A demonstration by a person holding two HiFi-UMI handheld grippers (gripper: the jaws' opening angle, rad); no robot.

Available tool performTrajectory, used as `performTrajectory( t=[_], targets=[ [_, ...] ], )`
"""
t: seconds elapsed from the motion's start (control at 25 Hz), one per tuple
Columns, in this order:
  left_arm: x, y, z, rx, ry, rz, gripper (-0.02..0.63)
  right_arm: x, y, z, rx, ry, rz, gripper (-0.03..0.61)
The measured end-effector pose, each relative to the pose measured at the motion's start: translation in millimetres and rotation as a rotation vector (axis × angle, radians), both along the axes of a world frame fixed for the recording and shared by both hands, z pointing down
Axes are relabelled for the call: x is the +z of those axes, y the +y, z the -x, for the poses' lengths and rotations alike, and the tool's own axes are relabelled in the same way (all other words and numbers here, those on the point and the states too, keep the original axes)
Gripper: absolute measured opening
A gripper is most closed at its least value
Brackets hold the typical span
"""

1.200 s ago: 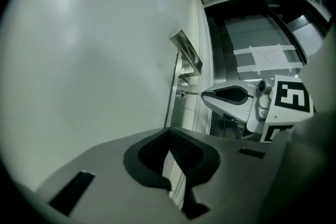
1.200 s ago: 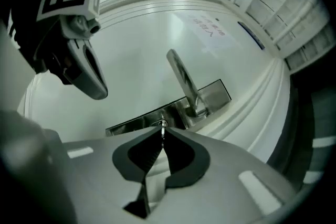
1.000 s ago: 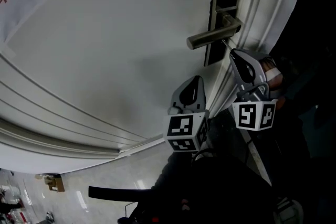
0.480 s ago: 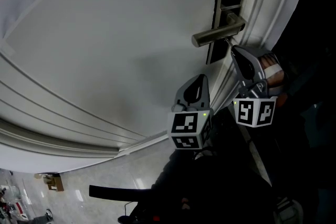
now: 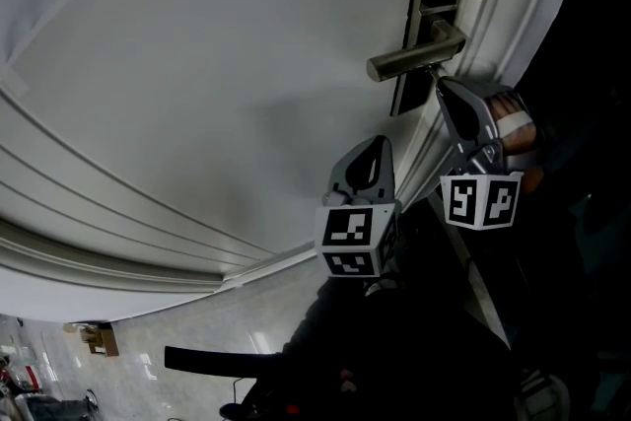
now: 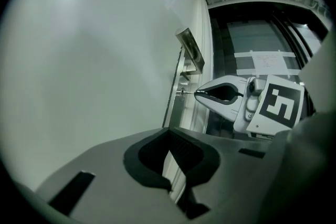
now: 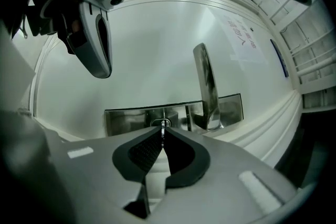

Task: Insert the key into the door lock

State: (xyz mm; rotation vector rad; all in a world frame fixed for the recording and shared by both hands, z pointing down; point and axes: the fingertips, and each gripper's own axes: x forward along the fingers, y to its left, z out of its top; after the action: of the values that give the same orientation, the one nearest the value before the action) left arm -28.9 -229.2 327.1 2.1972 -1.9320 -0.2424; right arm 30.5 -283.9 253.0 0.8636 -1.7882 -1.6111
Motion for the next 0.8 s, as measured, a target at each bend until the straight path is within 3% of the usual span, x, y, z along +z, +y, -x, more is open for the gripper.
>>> performTrajectory(
  t=[0.44, 0.8],
  targets=[
    [1, -5, 0, 0.014, 0.008, -0.003, 0.002, 0, 0, 1, 0.038, 0.054, -0.061, 0.012],
    [4, -10, 0, 0.005, 0.014, 0.004, 0.002, 0, -4, 5, 0.037, 0.062, -0.053, 0.012]
  ],
)
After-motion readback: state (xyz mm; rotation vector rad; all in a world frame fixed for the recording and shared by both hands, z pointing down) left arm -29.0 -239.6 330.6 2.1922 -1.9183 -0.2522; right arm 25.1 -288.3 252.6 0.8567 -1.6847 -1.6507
